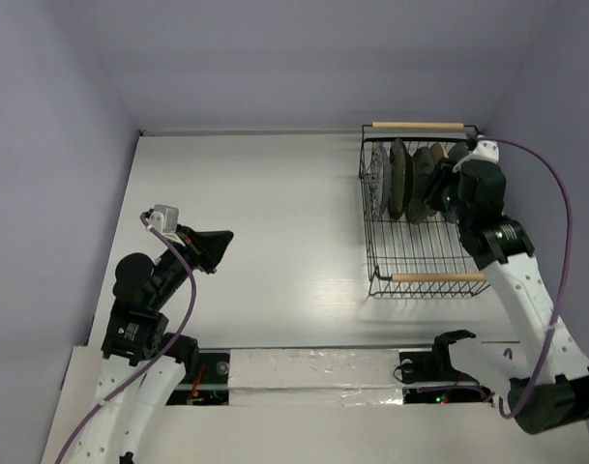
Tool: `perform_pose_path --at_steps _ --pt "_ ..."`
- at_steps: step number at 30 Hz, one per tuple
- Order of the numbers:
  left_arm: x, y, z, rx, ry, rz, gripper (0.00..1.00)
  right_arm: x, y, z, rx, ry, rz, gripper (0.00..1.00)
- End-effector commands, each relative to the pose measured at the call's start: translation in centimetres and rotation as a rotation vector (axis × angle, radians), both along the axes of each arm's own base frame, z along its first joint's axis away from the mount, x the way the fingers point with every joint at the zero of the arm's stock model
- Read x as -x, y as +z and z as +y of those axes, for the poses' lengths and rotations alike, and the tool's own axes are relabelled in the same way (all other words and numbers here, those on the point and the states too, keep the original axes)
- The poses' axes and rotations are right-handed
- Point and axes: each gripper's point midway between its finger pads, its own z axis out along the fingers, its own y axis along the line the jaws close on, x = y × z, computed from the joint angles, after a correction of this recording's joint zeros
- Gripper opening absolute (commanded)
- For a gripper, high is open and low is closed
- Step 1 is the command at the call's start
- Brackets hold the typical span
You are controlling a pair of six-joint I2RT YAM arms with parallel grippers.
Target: Unload the plates from the dish rack
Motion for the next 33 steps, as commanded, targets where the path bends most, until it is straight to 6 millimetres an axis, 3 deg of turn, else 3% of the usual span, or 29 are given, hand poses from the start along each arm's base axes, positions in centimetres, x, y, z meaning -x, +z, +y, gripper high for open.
perform_pose_path --at_steps 1,6,9,13,20,27,30,33 --pt "0.1 0.9 0.0 0.015 0.005 -0.037 0.02 -3.0 2.4 -0.6 0.101 -0.044 -0.037 0.52" --pt "0.2 1.0 0.0 0.019 0.002 -0.044 0.22 -5.9 1.1 -0.7 0.182 -0.089 0.031 0.57" --pt "0.3 1.0 0.0 0.020 -0.005 -0.048 0.33 -7.7 0.3 0.4 0.221 -0.069 0.078 0.59" --pt "0.4 1.2 0.0 0.021 -0.003 -0.054 0.36 -10.3 -1.7 1.0 0.297 -0.081 0.162 0.59" --pt "0.5 1.3 0.2 0.023 0.006 -0.060 0.39 -12.1 -3.9 0.7 0.384 -0.147 0.243 0.56" --pt "0.6 1.6 0.2 0.022 0.006 -0.068 0.41 -13.1 -6.2 -0.6 0.477 -0.224 0.323 0.46" --pt "0.7 1.5 0.3 0.023 0.008 -0.065 0.41 -13.5 -6.6 -0.4 0.496 -0.231 0.330 0.38" --pt "0.8 1.7 0.1 0.024 0.000 -0.072 0.42 -13.6 -6.6 -0.3 0.520 -0.237 0.335 0.23"
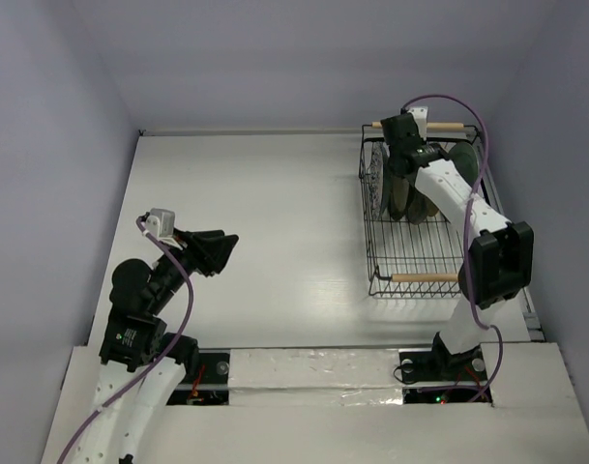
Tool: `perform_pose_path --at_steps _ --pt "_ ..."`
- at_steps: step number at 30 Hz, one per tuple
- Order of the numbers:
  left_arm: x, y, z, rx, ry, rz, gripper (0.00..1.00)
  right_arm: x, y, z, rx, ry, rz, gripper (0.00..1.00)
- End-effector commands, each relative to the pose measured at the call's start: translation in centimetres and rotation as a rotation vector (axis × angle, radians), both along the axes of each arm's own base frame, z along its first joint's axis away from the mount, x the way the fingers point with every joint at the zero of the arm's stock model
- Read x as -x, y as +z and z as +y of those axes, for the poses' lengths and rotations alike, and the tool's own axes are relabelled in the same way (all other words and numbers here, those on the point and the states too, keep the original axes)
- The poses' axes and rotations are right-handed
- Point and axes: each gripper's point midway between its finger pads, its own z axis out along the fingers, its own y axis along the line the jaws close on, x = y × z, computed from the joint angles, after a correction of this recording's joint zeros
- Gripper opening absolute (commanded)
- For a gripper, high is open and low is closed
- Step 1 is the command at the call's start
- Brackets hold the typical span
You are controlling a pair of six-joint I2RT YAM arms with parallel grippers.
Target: Unload the plates from the dish rack
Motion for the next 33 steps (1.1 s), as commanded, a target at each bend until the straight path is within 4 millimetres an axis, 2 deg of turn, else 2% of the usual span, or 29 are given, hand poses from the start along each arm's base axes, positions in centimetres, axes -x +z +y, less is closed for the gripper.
perform_pose_path --at_steps 1,5,7,12,19,23,24,26,27,31,33 --pt "0.2 1.0 0.0 0.010 -0.003 -0.042 0.43 -0.6 2.5 0.2 0.030 -0.028 -0.060 0.19" --pt "0.3 1.2 0.3 0.008 0.013 -0.054 0.44 -0.3 3.4 0.6 0.090 -0.028 -0.060 0.05" --pt "0.3 1.3 0.3 0.010 0.014 -0.056 0.44 -0.3 4.5 1.2 0.107 -0.025 -0.080 0.00" --pt "0.4 1.3 0.3 0.011 0.013 -0.057 0.45 0.3 7.4 1.2 0.176 -0.028 -0.108 0.00" --pt "0.5 1.4 0.3 0.014 0.014 -0.062 0.46 2.2 13.7 -0.1 0.206 -0.077 -0.212 0.00" --pt "0.4 1.3 0.4 0.014 0.021 -0.057 0.46 4.8 18.3 -0.9 0.173 -0.105 -0.312 0.00" --pt "0.4 1.3 0.4 0.013 0.022 -0.058 0.46 6.1 20.3 -1.6 0.150 -0.120 -0.361 0.00" --pt "0.4 1.3 0.4 0.015 0.023 -0.056 0.46 7.7 22.4 -1.8 0.129 -0.132 -0.420 0.00" --pt "0.3 1.3 0.4 0.015 0.024 -0.055 0.46 9.2 24.2 -2.0 0.098 -0.132 -0.473 0.00" --pt "0.2 1.3 0.4 0.014 0.024 -0.052 0.47 12.2 27.2 -2.0 0.068 -0.152 -0.574 0.00" --pt "0.1 1.1 0.4 0.014 0.025 -0.046 0.47 12.1 27.8 0.3 -0.029 -0.065 -0.618 0.00"
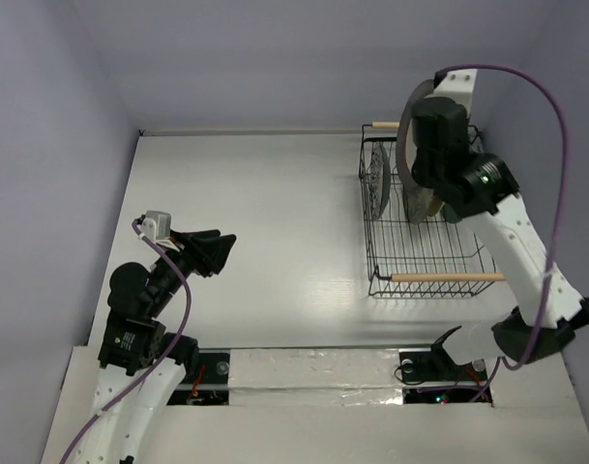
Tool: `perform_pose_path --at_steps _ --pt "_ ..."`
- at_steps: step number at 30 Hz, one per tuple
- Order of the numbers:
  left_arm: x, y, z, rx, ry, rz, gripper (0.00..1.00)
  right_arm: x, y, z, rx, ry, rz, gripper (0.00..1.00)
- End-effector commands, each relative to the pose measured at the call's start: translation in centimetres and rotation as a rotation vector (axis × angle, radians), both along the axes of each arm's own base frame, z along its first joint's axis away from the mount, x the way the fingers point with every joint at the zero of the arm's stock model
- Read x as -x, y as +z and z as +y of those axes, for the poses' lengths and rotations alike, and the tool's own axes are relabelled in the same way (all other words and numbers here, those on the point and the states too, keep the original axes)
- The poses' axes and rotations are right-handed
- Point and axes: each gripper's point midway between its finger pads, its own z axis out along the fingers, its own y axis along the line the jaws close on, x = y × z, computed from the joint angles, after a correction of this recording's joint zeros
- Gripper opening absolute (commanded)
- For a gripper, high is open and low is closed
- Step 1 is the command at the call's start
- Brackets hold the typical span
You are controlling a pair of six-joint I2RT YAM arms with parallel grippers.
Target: Unload the plates from the dish rack
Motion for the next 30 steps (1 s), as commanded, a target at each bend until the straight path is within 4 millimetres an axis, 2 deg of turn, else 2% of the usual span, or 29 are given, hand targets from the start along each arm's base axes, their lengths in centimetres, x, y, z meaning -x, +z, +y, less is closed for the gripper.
perform_pose_path --at_steps 1,2,4,5,7,8,9,10,11,12,15,16,17,19,20,22,23,25,26,28,29,30 --pt "0.0 0.8 -0.1 0.009 -0.003 -0.030 0.47 1.3 5.9 1.9 -0.205 0.090 -0.246 0.00" --pt "0.0 0.8 -0.1 0.009 0.001 -0.030 0.47 0.7 6.3 3.7 -0.276 0.167 -0.280 0.00" --pt "-0.2 0.7 -0.1 0.009 0.002 -0.023 0.47 -0.1 5.7 6.6 -0.364 0.289 -0.289 0.00" --pt "-0.2 0.7 0.0 0.011 0.003 -0.022 0.47 -1.0 4.6 9.8 -0.429 0.391 -0.289 0.00" --pt "-0.4 0.5 0.1 0.008 0.013 -0.018 0.47 -1.8 3.2 13.4 -0.499 0.493 -0.275 0.00" --pt "-0.4 0.5 0.1 0.010 0.014 -0.014 0.47 -2.0 3.2 16.4 -0.589 0.591 -0.281 0.00" --pt "-0.5 0.4 0.1 0.009 0.014 -0.012 0.47 -3.0 0.8 18.8 -0.615 0.625 -0.229 0.00" --pt "-0.5 0.4 0.1 0.009 0.014 -0.011 0.47 -3.5 0.0 20.3 -0.648 0.655 -0.211 0.00" --pt "-0.5 0.4 0.1 0.009 0.016 -0.009 0.47 -3.6 -0.3 22.7 -0.716 0.714 -0.195 0.00" --pt "-0.6 0.4 0.3 0.007 0.025 -0.010 0.47 -4.9 -2.1 24.5 -0.731 0.725 -0.156 0.00" --pt "-0.7 0.3 0.3 0.008 0.025 -0.006 0.47 -5.5 -2.9 28.9 -0.842 0.802 -0.130 0.00" --pt "-0.7 0.3 0.3 0.007 0.025 -0.005 0.47 -6.6 -5.2 30.6 -0.857 0.809 -0.083 0.00" --pt "-0.7 0.3 0.3 0.007 0.026 -0.005 0.47 -6.5 -5.4 32.3 -0.913 0.839 -0.076 0.00" --pt "-0.7 0.2 0.3 0.006 0.027 -0.004 0.47 -7.5 -6.5 33.8 -0.949 0.844 -0.057 0.00" --pt "-0.7 0.3 0.3 0.007 0.025 -0.005 0.47 -8.0 -9.1 35.5 -0.969 0.839 -0.004 0.00" --pt "-0.7 0.3 0.3 0.008 0.025 -0.006 0.47 -8.7 -11.2 36.7 -0.989 0.829 0.035 0.00" --pt "-0.7 0.2 0.3 0.007 0.025 -0.004 0.46 -9.1 -13.0 37.6 -1.007 0.821 0.067 0.00" --pt "-0.7 0.3 0.3 0.008 0.025 -0.007 0.47 -9.6 -14.9 38.1 -1.021 0.804 0.089 0.00" --pt "-0.7 0.4 0.3 0.008 0.023 -0.008 0.47 -9.9 -17.2 38.5 -1.027 0.782 0.122 0.00" --pt "-0.7 0.3 0.3 0.007 0.022 -0.009 0.47 -10.0 -19.4 38.9 -1.032 0.764 0.163 0.00" --pt "-0.6 0.3 0.2 0.007 0.020 -0.009 0.47 -10.2 -19.7 39.4 -1.050 0.772 0.161 0.00" --pt "-0.6 0.4 0.2 0.008 0.020 -0.009 0.47 -10.3 -21.9 39.6 -1.046 0.756 0.197 0.00"
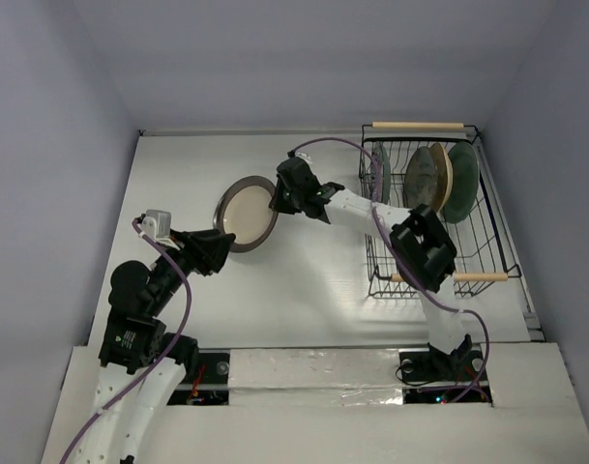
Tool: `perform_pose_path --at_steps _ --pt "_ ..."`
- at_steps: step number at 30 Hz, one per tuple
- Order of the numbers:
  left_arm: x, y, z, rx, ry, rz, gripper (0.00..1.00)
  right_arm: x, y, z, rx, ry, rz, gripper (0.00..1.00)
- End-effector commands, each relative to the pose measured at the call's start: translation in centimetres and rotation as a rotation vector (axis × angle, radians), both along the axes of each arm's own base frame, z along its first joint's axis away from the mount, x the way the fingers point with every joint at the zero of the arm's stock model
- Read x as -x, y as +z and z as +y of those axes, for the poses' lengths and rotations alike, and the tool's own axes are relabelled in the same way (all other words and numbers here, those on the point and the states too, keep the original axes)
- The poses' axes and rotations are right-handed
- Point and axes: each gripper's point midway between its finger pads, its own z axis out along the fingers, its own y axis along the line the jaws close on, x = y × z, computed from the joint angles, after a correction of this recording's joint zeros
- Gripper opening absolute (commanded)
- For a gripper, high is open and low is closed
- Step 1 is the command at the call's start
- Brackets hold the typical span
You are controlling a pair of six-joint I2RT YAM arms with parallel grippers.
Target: Unload the plates from the dish rack
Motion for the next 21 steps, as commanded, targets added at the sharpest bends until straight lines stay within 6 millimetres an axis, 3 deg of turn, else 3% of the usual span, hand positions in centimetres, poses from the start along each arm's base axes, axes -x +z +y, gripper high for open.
perform_pose_path --at_steps 1,3,7,10,14,17,21 --pt "-0.2 0.5 0.0 0.008 0.003 -0.020 0.47 -3.1 8.5 3.9 -0.305 -0.014 -0.159 0.00" --pt "-0.3 0.5 0.0 0.008 0.003 -0.018 0.47 -3.1 6.1 4.0 -0.298 -0.024 -0.127 0.01" --pt "-0.3 0.4 -0.1 0.008 0.000 -0.013 0.47 -3.0 3.6 4.2 -0.283 -0.028 -0.087 0.29" --pt "-0.3 0.5 0.0 0.008 0.002 -0.017 0.47 -2.4 2.1 4.0 -0.277 -0.018 -0.064 0.39" --pt "-0.3 0.4 0.0 0.008 0.002 -0.014 0.47 -1.6 1.2 3.8 -0.273 0.004 -0.044 0.42" --pt "-0.3 0.4 -0.1 0.009 0.000 -0.016 0.47 -1.2 1.1 3.4 -0.256 0.014 -0.047 0.54" --pt "-0.3 0.4 -0.1 0.008 -0.001 -0.014 0.47 -0.8 2.7 2.4 -0.207 0.036 -0.091 0.71"
